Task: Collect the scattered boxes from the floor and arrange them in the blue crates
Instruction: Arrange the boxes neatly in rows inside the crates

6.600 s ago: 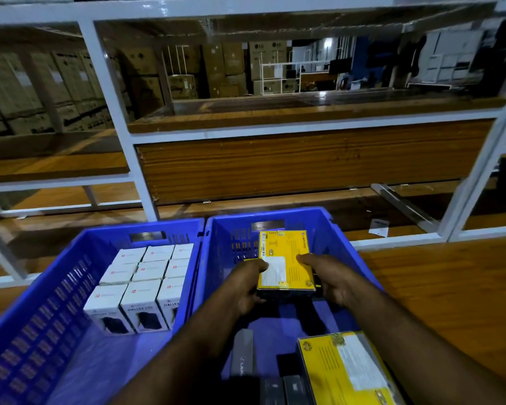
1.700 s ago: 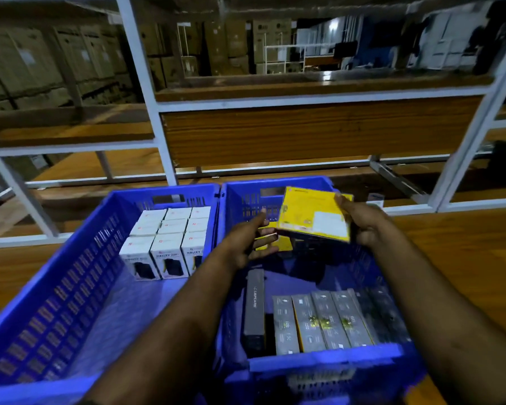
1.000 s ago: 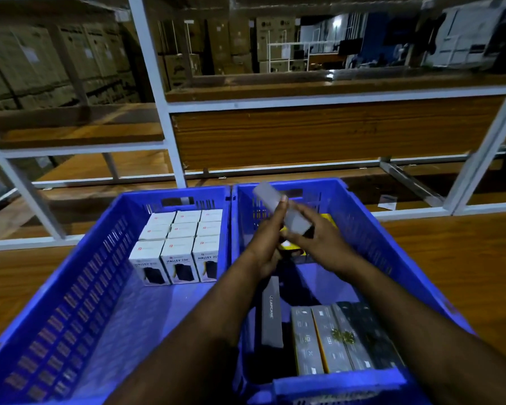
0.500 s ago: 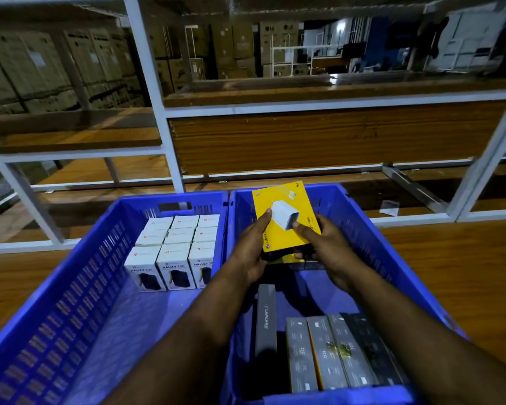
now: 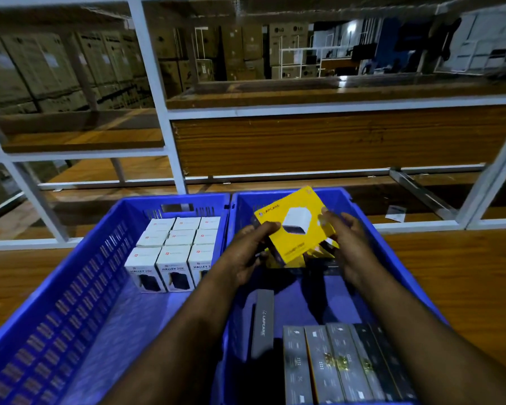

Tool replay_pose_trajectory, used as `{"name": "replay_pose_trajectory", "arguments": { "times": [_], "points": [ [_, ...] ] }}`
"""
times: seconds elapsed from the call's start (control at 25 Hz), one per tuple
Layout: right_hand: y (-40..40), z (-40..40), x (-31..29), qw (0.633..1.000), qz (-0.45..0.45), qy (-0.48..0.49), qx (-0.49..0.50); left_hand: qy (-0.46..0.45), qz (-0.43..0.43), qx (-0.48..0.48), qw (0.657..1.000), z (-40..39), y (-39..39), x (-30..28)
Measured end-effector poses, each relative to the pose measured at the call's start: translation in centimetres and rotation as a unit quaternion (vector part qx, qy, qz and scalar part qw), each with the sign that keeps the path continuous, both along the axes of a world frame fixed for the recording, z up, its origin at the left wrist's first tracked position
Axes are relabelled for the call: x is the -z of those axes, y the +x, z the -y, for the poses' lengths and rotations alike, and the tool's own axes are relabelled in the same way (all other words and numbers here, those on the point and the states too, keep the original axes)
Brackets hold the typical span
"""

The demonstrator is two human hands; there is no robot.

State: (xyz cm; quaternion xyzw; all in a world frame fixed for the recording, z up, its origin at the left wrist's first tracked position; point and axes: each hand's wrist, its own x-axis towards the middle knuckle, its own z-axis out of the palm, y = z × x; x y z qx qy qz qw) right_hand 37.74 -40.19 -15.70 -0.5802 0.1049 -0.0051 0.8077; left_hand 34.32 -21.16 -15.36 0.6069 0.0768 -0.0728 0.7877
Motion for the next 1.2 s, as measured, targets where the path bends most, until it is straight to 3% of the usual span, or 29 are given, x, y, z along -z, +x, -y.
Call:
{"name": "replay_pose_trajectory", "arguments": {
  "times": [0.24, 0.4, 0.6, 0.88, 1.08, 1.2],
  "points": [
    [-0.1, 1.2, 0.2, 0.993, -0.012, -0.036, -0.112, -0.035, -0.058, -0.022, 0.997, 0.0, 0.5, -0.3],
    [0.0, 0.6, 0.7, 0.998, -0.023, -0.031, -0.044, -0.167, -0.049, -0.047, 0.984, 0.5, 0.9, -0.2],
    [-0.5, -0.4, 1.4, 0.995, -0.062, -0.044, -0.061, -0.061, -0.125, -0.006, 0.990, 3.3, 0.1, 1.1],
    [-0.4, 0.5, 0.3, 0.994, -0.059, -0.079, 0.051, -0.020, -0.166, -0.123, 0.978, 3.3, 3.7, 2.8],
    [-0.4, 0.5, 0.5, 0.993, -0.067, -0.085, 0.040, 0.052, -0.194, -0.097, 0.975, 4.6, 4.8, 3.0],
    [-0.2, 0.7, 0.5, 0.994, -0.066, -0.081, 0.043, 0.124, -0.219, -0.161, 0.954, 4.5, 6.5, 4.9]
  ]
}}
